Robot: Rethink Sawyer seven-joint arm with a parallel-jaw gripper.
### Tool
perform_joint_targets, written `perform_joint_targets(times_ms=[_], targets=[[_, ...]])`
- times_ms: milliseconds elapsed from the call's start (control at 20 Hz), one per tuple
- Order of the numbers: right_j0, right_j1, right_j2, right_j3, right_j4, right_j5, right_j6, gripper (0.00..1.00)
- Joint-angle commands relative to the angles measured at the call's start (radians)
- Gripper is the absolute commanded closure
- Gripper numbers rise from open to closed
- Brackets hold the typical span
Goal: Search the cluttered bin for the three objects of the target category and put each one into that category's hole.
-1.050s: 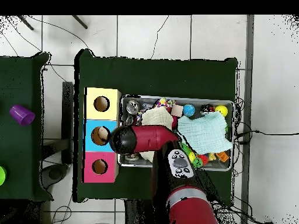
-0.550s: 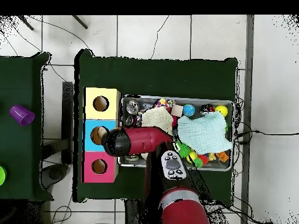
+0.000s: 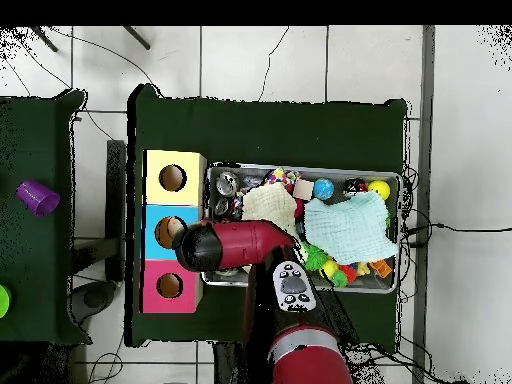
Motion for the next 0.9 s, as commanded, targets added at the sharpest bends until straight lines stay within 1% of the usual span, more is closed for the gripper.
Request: perform_joint_targets(times_ms=[50, 300, 500, 750, 900], targets=[[0.009, 0.007, 0.093, 0.082, 0.058, -0.010, 0.175, 1.00], [0.021, -0.086, 0.083, 0.126, 0.079, 0.045, 0.182, 1.00], [0.016, -0.136, 0.086, 0.147, 0.098, 0.086, 0.174, 1.00], [0.060, -0.235, 0.030, 0.172, 0.119, 0.156, 0.187, 1.00], [0.077, -0.276, 0.005, 0.176, 0.131, 0.193, 0.191, 1.00]])
